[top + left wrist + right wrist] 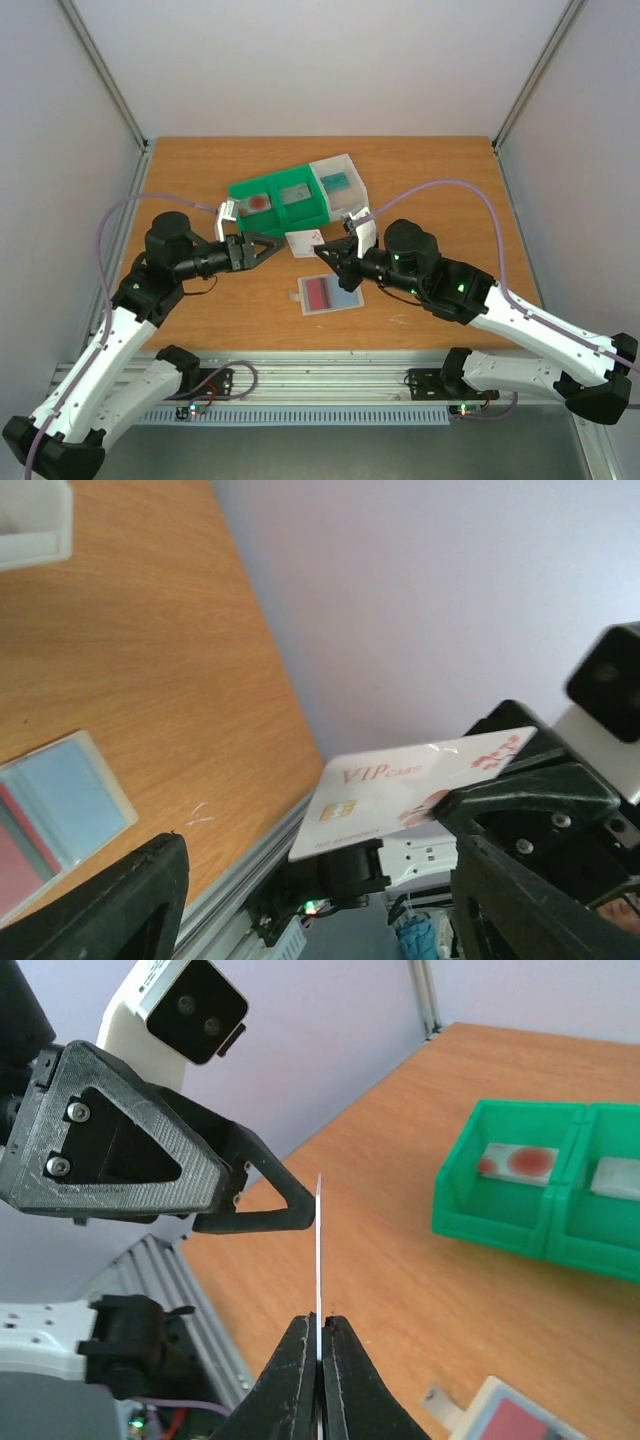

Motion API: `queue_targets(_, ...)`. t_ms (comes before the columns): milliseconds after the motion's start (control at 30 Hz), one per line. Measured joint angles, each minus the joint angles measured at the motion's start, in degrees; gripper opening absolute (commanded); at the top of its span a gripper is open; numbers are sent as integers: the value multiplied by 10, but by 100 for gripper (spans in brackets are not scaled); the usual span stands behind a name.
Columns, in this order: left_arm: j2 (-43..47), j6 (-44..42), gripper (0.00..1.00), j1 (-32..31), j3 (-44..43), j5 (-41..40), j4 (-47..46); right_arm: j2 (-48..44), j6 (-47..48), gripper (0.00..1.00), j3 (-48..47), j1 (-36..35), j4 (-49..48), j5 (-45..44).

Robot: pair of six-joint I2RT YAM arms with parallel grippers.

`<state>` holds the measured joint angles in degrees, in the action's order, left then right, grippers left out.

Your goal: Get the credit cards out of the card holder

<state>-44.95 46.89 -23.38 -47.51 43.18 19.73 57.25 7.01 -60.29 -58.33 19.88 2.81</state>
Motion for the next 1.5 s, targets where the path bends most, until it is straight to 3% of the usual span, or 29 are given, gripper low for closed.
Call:
queue_targets(200, 27, 45, 69, 0, 25, 17, -77, -28, -89, 1, 14, 8, -19, 20)
queue_targets(567, 30, 127, 38, 0, 70, 59, -231, -63, -197, 1, 69, 11, -106, 60)
queue_targets(733, 30, 154, 35, 0, 81, 69, -278, -63, -217, 1, 76, 12, -133, 73)
queue_targets(967, 25, 171, 1, 0, 87, 73, -309, -62, -241, 1, 90, 26, -156, 95)
queue_targets(1167, 17, 171, 1, 0, 87, 70, -311, -62, -252, 1, 91, 36, -162, 104)
queue_targets(1300, 14, 167, 17, 1, 87, 70, -312, -62, -264, 1, 103, 44, -176, 115)
queue_targets(1433, 14, 160, 17, 0, 92, 70, -313, -61, -279, 1, 114, 49, -193, 127)
queue_targets(1500, 13, 156, 11, 1, 95, 70, -314, -58, -290, 1, 119, 54, -207, 139)
